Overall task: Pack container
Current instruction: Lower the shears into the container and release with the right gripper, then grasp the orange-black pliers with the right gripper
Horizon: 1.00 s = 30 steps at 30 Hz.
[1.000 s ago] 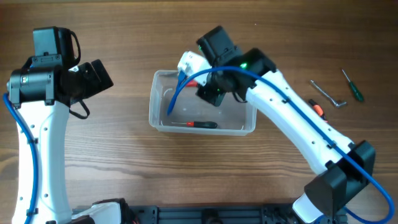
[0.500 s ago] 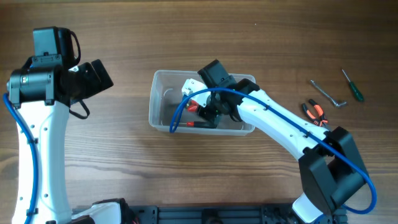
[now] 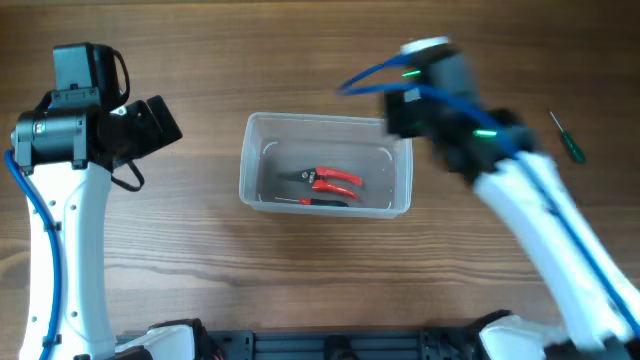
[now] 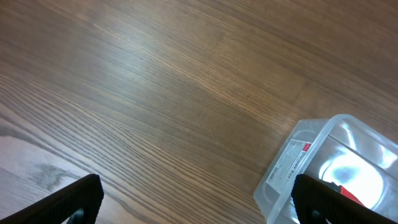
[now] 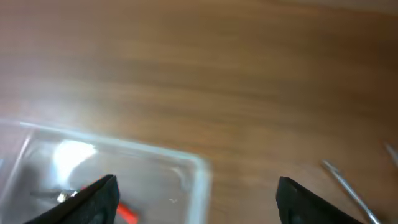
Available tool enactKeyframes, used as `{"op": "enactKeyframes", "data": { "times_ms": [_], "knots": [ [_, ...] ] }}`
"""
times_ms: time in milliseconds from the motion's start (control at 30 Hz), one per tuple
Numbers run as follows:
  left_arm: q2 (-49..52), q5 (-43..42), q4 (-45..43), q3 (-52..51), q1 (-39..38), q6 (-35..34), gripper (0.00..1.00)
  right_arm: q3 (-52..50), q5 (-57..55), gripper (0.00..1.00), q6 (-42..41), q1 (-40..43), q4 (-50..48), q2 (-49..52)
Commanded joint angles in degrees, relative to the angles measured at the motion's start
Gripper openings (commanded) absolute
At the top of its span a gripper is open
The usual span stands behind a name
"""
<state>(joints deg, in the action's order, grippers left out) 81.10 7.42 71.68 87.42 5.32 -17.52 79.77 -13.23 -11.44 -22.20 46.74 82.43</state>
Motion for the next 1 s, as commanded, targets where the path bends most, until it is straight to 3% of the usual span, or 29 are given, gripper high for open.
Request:
{"op": "enactKeyframes", "data": {
  "times_ms": [0,200,367,567,767,967],
  "knots": [
    [0.33,-0.48,-0.04,-0.09,0.33,-0.94,1.00,0.28,4.94,0.82,-3.10,11.61,7.58,-4.11],
    [0.33,-0.48,-0.04,-0.09,0.33,-0.94,1.00,-0.44,16.15,0.97,-14.95,27.17,18.51,-4.55],
    [0.33,-0.48,-0.04,-0.09,0.33,-0.94,1.00,-5.29,13.18,0.94,-18.10,29.57,15.74,-4.37],
    [0.33,-0.48,-0.04,-0.09,0.33,-0.94,1.00,-11.91,5.09,0.99,16.26,30.03,7.61,1.14],
    [0.33,-0.48,-0.02,-0.09,0.33,-0.94,1.00,-12.02,6.86,1.00,27.56,31.93,6.86,13.07],
    [0.33,-0.48,-0.07,-0.09,0.33,-0.94,1.00,-12.02,11.13,0.95,29.66,31.91,7.26,23.32]
  ]
}}
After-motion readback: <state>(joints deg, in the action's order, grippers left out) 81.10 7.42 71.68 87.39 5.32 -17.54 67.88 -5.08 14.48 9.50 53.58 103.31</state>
